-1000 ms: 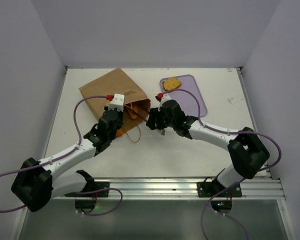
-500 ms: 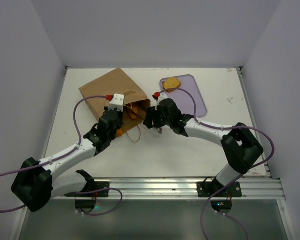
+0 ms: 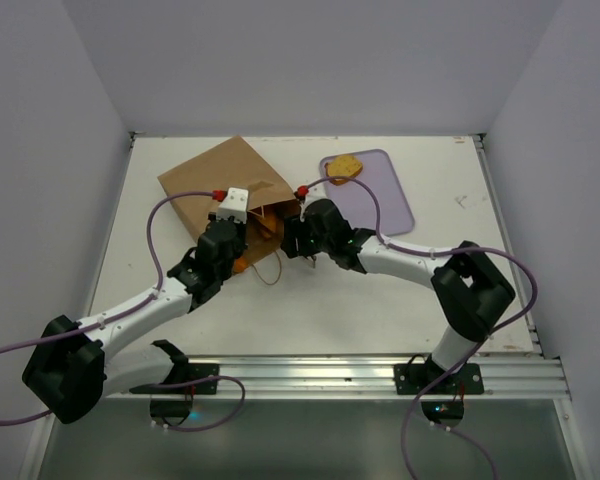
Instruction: Take the fake bread out of the paper bag
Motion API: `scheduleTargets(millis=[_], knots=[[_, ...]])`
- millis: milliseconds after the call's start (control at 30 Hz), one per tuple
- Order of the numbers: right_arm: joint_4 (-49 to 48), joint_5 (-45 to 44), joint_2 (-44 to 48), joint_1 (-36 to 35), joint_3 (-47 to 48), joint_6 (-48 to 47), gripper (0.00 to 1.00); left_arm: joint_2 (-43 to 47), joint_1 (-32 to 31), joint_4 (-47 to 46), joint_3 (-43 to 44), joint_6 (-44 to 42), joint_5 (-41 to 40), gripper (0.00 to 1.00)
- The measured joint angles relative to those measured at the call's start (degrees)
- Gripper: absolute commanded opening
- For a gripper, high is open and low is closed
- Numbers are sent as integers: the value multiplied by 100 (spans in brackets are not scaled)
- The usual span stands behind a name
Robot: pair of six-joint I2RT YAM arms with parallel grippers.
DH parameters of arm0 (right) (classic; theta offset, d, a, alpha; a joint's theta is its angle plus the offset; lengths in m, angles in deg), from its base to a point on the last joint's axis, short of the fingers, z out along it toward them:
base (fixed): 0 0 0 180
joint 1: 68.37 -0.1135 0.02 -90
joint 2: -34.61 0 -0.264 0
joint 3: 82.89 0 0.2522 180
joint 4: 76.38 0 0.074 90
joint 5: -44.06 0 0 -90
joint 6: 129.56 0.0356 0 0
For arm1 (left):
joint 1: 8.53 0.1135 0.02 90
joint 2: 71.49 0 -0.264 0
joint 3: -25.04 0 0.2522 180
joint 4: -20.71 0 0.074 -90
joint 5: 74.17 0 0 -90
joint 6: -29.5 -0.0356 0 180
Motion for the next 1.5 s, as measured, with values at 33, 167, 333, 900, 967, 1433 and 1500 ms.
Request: scheduleTargets(millis=[33, 167, 333, 900, 967, 1433, 1500], knots=[[7, -48, -9, -15, 33, -17, 55, 0, 0, 0, 0, 0, 0, 0], [92, -227, -59, -66, 166, -63, 49, 0, 0, 2, 0, 2, 9, 0], [269, -385, -85, -120, 249, -105, 51, 0, 0, 9, 0, 2, 31, 0], [605, -511, -367, -179, 468, -205, 41, 0, 0, 26, 2, 2, 57, 0], [605, -514, -367, -184, 468, -205, 40, 0, 0, 28, 0, 2, 57, 0], [686, -452, 48, -188, 315, -133, 36, 0, 0, 28, 4, 2, 55, 0], [710, -413, 203, -190, 251, -94, 36, -2, 0, 26, 13, 2, 57, 0]])
